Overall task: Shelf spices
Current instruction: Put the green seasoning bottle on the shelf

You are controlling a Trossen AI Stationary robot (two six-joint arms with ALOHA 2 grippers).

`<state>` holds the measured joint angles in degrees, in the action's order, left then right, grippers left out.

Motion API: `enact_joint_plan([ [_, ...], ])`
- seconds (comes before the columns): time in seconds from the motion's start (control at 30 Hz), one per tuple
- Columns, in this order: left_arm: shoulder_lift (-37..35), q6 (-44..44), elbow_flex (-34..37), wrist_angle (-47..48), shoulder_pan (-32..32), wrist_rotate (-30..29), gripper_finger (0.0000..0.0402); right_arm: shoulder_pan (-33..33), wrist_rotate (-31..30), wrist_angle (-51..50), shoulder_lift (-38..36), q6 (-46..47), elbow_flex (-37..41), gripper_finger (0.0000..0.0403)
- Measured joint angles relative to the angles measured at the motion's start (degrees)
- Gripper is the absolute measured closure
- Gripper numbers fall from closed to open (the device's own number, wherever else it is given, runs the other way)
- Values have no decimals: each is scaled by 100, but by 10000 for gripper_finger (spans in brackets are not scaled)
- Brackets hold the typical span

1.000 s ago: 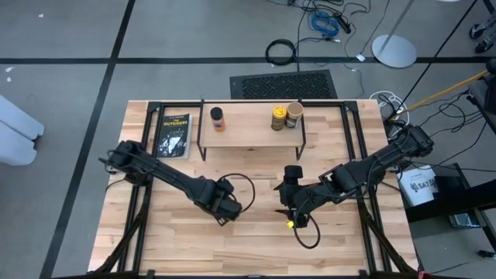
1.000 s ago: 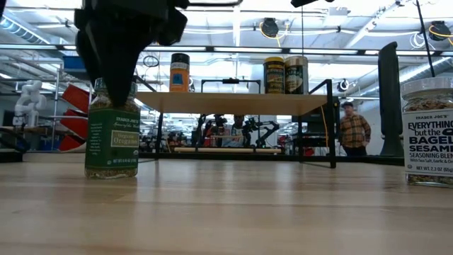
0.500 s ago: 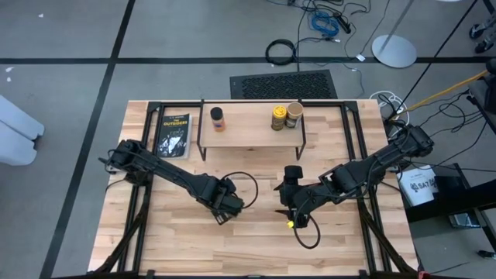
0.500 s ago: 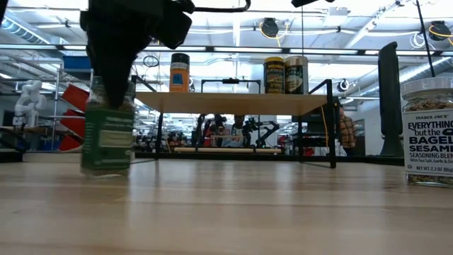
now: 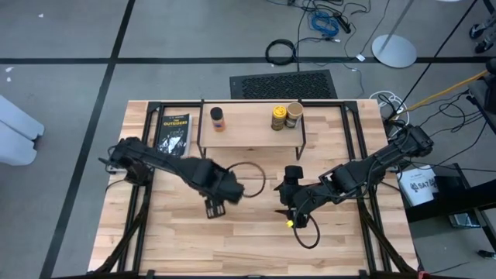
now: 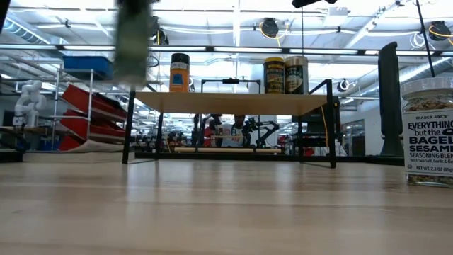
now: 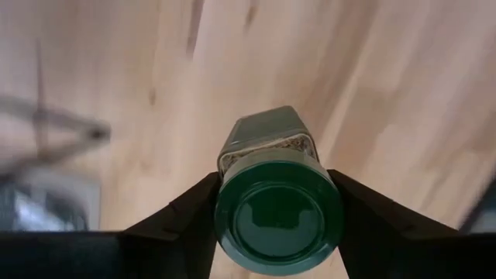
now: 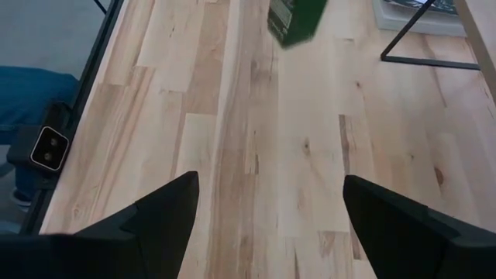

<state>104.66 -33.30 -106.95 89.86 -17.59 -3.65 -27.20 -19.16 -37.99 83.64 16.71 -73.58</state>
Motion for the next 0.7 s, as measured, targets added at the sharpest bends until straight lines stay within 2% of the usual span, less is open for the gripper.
enact_joint_plan([
  [0.13, -155, 582, -938, 24, 244, -8, 193, -32, -1, -6, 0, 58, 0, 94],
  [0.33, -386, 1446, -1812, 20, 681, -19, 192, -34, 0, -3, 0, 86, 0, 94],
  [0.5, -434, 2527, -2168, 9, 1067, -295, 192, -33, -2, -3, 0, 81, 0, 94],
  [0.7, -430, 4039, -2184, -301, 1617, -684, 191, -33, -2, -1, 0, 51, 0, 94],
])
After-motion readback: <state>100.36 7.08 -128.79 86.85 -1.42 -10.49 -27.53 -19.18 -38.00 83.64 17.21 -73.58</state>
